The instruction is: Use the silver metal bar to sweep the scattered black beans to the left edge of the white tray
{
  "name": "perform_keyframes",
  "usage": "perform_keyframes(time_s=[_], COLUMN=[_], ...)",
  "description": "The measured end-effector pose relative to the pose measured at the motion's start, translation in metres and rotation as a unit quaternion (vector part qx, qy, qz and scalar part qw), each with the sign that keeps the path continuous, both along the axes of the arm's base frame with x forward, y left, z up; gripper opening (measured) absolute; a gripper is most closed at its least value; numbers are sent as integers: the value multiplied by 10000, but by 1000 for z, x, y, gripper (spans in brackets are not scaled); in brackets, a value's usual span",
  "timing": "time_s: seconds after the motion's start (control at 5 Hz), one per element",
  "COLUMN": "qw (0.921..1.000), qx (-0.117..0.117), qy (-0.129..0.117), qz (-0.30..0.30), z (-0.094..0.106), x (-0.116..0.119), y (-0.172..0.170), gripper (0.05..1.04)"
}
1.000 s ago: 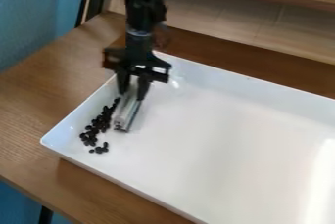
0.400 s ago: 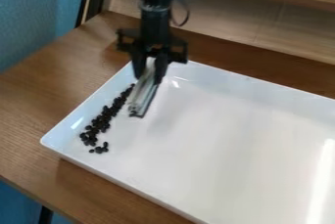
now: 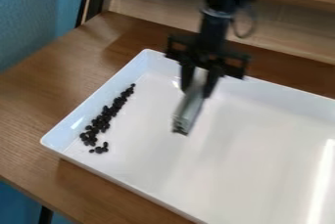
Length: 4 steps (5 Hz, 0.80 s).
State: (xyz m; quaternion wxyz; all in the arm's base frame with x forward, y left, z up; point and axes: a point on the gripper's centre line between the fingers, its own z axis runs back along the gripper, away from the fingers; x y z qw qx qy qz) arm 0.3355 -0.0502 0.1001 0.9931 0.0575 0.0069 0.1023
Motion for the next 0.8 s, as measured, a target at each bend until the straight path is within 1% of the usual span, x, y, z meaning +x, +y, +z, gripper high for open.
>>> perform_keyframes(time_s=[0.2,0.4,0.6,0.8], qw=[9992,9986,9969,9962], qx=[101,229,473,660], qy=[-212,-133,-43,81], qz=[-338,-454,-629,-560], z=[11,2,-23,-54], x=[-4,1,3,6], y=[-56,-94,-118,-127], gripper=[371,371,370,370])
